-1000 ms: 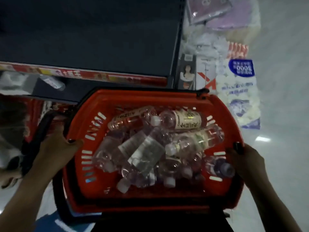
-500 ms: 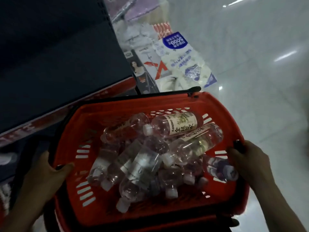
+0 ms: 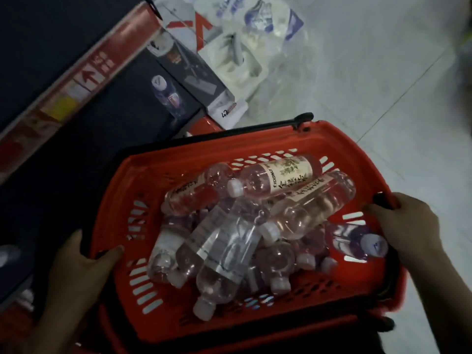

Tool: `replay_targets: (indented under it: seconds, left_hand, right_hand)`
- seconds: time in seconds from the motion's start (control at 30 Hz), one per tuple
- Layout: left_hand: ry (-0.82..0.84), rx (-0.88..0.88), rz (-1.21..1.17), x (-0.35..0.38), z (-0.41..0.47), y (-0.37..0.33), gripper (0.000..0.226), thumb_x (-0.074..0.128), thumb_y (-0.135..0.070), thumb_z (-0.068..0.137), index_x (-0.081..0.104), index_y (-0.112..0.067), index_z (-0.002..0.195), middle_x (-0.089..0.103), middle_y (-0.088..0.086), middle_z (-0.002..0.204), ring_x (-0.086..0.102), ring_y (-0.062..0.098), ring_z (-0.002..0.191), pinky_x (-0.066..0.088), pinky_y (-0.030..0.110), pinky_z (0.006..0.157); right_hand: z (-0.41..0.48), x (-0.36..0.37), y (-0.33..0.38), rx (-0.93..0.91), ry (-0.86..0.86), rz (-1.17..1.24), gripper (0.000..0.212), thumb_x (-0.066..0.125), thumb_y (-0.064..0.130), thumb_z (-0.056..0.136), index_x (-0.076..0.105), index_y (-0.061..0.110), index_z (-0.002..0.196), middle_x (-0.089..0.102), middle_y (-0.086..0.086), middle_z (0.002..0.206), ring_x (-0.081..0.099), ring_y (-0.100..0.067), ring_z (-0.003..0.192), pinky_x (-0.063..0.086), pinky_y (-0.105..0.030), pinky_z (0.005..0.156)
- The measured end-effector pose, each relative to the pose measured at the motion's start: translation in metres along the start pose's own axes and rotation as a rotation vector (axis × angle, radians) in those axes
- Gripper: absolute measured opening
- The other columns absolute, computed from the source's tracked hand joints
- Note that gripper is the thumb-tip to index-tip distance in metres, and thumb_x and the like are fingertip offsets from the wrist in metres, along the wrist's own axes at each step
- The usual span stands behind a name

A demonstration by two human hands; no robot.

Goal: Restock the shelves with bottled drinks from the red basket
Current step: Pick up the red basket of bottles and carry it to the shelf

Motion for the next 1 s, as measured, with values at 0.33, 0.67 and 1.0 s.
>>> replay_targets:
  seconds: [0.33, 0.67, 1.0]
  left_hand:
    - [0.022, 0.161, 0.027, 0.16, 0.121, 0.043, 0.066, 0.082, -0.034, 0.07, 0.054, -0.028, 0.13, 0.065, 0.009, 0.119, 0.064, 0.035, 0.103, 0.051, 0.053, 0.092]
    - [-0.062, 0.302, 0.057, 0.297, 0.243, 0.113, 0.04, 0.078, -0.031, 0.07, 0.058, -0.055, 0.095, 0.063, 0.004, 0.111, 0.062, 0.025, 0.097, 0.052, 0.049, 0.089]
    - [-0.097, 0.298, 0.034, 0.348, 0.345, 0.251, 0.055, 0.082, -0.051, 0.06, 0.061, -0.037, 0.109, 0.068, 0.006, 0.104, 0.069, 0.032, 0.091, 0.055, 0.058, 0.083]
  right_hand:
    - [0.108, 0.114, -0.095, 0.127, -0.121, 0.017, 0.034, 0.072, 0.039, 0.068, 0.071, 0.022, 0.098, 0.069, -0.012, 0.089, 0.066, -0.034, 0.086, 0.055, -0.047, 0.083]
    - [0.206, 0.295, -0.182, 0.169, -0.087, 0.136, 0.034, 0.074, 0.029, 0.077, 0.072, 0.017, 0.109, 0.069, -0.011, 0.096, 0.065, -0.029, 0.088, 0.049, -0.035, 0.077]
    - [0.199, 0.399, -0.243, 0.211, -0.27, 0.151, 0.027, 0.067, 0.025, 0.076, 0.071, 0.012, 0.1, 0.068, -0.013, 0.089, 0.064, -0.036, 0.091, 0.048, -0.037, 0.079]
Point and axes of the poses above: each hand's wrist, its own z-axis towards the middle knuckle, its own x-axis out of the palm, y = z × x, the point moved 5 cm from there along z, towards the middle knuckle
